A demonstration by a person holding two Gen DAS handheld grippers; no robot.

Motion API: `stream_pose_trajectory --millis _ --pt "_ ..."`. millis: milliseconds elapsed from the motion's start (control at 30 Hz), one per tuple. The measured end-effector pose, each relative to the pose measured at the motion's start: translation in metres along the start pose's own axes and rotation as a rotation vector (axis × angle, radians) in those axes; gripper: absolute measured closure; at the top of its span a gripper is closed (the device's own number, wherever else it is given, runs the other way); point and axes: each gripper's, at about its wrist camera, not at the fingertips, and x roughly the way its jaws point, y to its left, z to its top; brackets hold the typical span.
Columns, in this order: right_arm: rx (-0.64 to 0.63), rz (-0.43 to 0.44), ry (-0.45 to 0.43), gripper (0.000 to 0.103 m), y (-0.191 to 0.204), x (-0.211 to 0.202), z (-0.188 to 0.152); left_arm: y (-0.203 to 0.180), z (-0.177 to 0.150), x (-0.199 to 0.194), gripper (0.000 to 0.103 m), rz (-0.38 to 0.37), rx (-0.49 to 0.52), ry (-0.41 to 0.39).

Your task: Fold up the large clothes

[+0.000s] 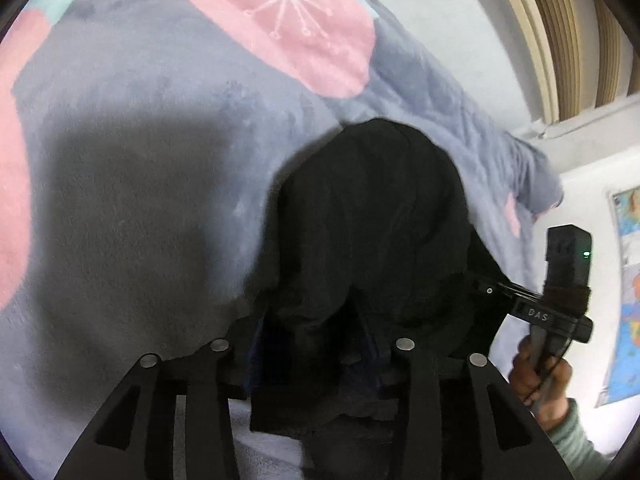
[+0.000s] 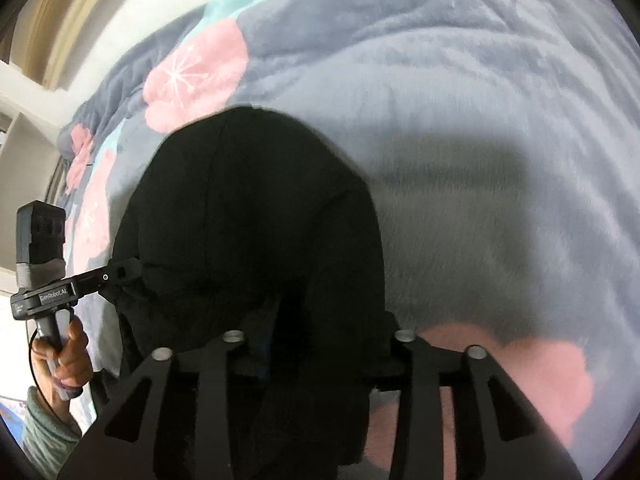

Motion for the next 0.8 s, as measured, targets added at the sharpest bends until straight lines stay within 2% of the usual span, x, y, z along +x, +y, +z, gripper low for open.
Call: stream_pose_trajectory --millis 33,133,233,300,333,400,467,500,533,600,700,800 --pt "0.000 -0.003 -0.004 0.050 0.001 -0.004 0.006 -0.001 0.002 -0.004 0.054 -0.001 0.003 0.000" --pt "0.001 -0.002 -0.001 0.049 -0.003 -0.006 0.019 -0.003 0.016 -0.010 0.041 0.019 0.001 -0.014" --pt "0.024 0.047 0.036 0.049 -0.007 0.004 0.030 0.002 0.026 -0.010 0.041 -0.020 -0.030 -0.004" --pt "0.050 0.090 0.081 0.049 -0.008 0.018 0.031 0.002 0.033 0.005 0.041 -0.062 -0.058 0.044" --pt "0.050 0.099 0.085 0.047 -0.007 0.020 0.030 0.001 0.034 0.011 0.041 -0.081 -0.068 0.062" --pt "0.006 0.068 0.068 0.051 0.002 0.021 0.028 -0.002 0.033 0.016 0.042 -0.070 -0.057 0.053" --pt "-0.057 0.039 0.054 0.079 0.013 0.018 0.024 -0.012 0.031 0.015 0.060 -0.026 -0.007 0.027" --pt "-0.098 0.024 0.042 0.081 0.020 0.014 0.022 -0.018 0.028 0.013 0.072 -0.009 0.026 0.015" --pt "-0.125 0.005 0.027 0.084 0.025 0.009 0.021 -0.021 0.026 0.009 0.079 0.002 0.046 0.002" --pt "-0.167 -0.015 -0.010 0.085 0.035 -0.006 0.015 -0.034 0.020 -0.003 0.084 0.026 0.095 -0.039" --pt "-0.217 -0.023 -0.079 0.086 0.050 -0.036 -0.001 -0.058 -0.001 -0.037 0.085 0.042 0.173 -0.118" --pt "-0.267 -0.020 -0.186 0.086 0.069 -0.083 -0.032 -0.077 -0.023 -0.075 0.085 0.030 0.212 -0.184"
